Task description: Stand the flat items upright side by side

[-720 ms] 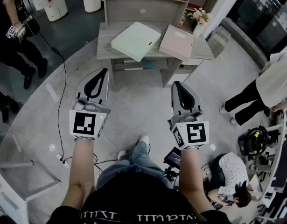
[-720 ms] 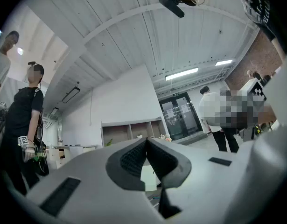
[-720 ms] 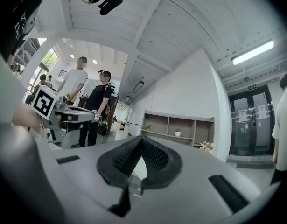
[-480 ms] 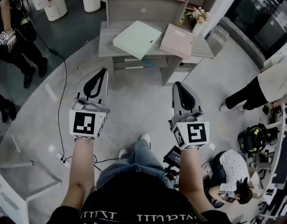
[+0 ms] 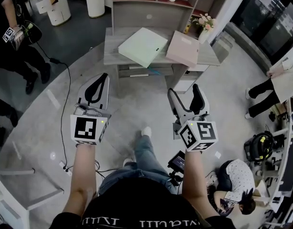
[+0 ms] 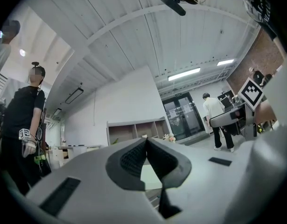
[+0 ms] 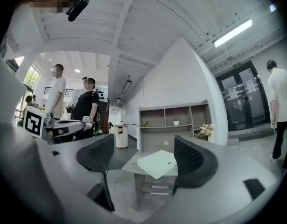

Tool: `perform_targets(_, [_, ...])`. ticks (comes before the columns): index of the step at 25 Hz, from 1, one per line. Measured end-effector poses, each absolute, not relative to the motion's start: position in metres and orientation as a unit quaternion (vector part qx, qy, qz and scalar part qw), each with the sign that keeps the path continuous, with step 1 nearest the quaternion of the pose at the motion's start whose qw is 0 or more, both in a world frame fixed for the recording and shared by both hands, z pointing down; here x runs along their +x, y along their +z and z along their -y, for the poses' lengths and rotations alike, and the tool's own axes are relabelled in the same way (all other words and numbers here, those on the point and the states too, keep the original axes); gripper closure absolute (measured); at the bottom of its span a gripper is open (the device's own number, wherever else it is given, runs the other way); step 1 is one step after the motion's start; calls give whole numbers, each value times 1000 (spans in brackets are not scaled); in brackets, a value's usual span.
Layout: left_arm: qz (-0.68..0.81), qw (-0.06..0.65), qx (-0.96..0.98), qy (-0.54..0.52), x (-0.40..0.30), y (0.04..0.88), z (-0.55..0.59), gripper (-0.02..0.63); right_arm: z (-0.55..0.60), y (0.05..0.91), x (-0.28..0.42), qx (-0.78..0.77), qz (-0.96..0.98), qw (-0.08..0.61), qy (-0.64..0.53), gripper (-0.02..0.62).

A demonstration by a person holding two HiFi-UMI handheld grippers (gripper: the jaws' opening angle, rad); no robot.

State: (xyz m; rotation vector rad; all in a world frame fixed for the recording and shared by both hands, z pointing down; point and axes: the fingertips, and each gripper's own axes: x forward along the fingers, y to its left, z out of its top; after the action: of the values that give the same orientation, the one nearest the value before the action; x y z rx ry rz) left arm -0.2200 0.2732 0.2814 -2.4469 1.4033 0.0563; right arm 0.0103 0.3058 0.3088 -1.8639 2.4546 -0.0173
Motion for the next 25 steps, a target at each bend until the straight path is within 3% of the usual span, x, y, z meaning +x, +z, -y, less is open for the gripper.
perform_targets(25, [-534, 133, -835, 11, -163, 294, -5, 592, -13, 339, 73, -563, -824, 7, -62, 206])
